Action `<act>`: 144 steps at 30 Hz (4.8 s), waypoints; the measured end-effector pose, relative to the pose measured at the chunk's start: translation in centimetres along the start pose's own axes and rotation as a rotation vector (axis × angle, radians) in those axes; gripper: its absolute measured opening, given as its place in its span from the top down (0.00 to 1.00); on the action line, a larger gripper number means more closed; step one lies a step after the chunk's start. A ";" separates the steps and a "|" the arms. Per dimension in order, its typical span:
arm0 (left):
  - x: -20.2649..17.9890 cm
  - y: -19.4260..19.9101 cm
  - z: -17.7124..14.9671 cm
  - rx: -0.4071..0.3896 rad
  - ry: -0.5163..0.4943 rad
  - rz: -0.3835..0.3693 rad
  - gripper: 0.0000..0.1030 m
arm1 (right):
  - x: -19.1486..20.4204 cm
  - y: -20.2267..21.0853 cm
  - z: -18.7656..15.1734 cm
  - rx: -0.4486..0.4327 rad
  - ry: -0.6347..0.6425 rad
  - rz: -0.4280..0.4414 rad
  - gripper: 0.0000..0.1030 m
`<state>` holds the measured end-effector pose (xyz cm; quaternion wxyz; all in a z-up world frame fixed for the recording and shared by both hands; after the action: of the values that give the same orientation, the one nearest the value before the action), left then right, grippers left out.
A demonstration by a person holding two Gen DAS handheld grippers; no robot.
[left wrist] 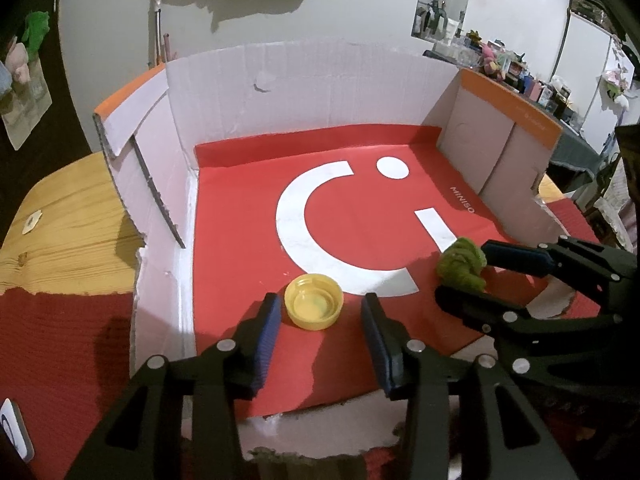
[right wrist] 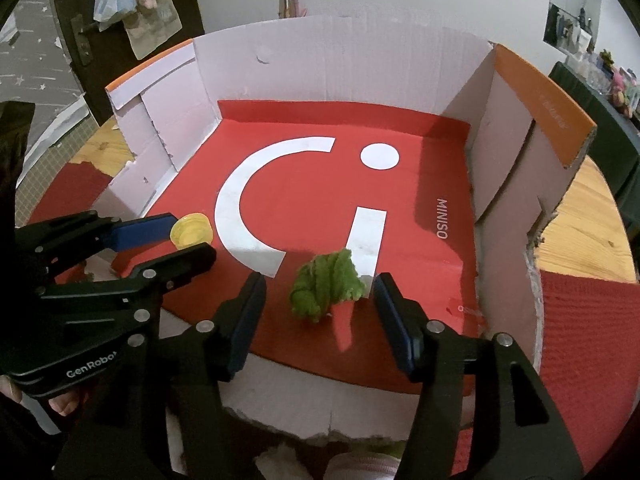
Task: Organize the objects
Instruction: 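Open both grippers to drop the cap and plush on the box floor, then move both grippers back toward the remaining objects on the table, then grasp the dark blue bottle with the left gripper while the right gripper grasps the small doll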
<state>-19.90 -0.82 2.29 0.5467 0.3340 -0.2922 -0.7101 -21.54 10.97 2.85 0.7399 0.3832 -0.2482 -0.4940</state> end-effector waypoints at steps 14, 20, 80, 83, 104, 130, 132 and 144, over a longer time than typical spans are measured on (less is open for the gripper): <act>-0.4 1.9 -0.3 -0.037 -0.006 0.009 0.44 | -0.3 2.6 -0.8 -0.050 -0.023 0.011 0.32; -0.4 2.9 -0.7 -0.053 0.004 0.018 0.39 | -0.5 3.7 -1.4 -0.068 -0.035 0.009 0.30; -2.2 8.8 -9.1 -0.102 0.042 0.048 0.00 | 2.6 11.0 -9.7 -0.130 -0.032 0.028 0.08; -2.3 8.9 -9.5 -0.096 0.043 0.049 0.00 | 2.7 11.0 -10.1 -0.124 -0.033 0.032 0.08; 0.2 8.6 -12.1 -0.049 0.114 0.056 0.00 | 5.0 9.4 -12.4 -0.062 -0.001 0.083 0.08; 2.0 7.9 -12.2 -0.058 0.118 0.084 0.21 | 5.4 6.8 -11.9 -0.046 0.017 0.115 0.57; 2.0 7.9 -12.1 -0.060 0.111 0.090 0.24 | 5.4 6.6 -11.6 -0.054 0.028 0.097 0.60; 2.3 8.2 -11.9 -0.085 0.128 0.066 0.60 | 5.4 6.6 -11.6 -0.078 0.046 0.059 0.80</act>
<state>-6.08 -5.53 1.14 0.6011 0.3455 -0.2370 -0.6805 -7.19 11.16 1.38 0.7741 0.3579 -0.2229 -0.4723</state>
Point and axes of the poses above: each gripper's, at about its wrist camera, not at the fingertips, and y roughly against the way its jaws point, x to its left, z to its top, the point moved 1 cm from there along -y, roughly the way its jaws point, and after that the axes turned 6 degrees about -z, right-handed, at the moved point
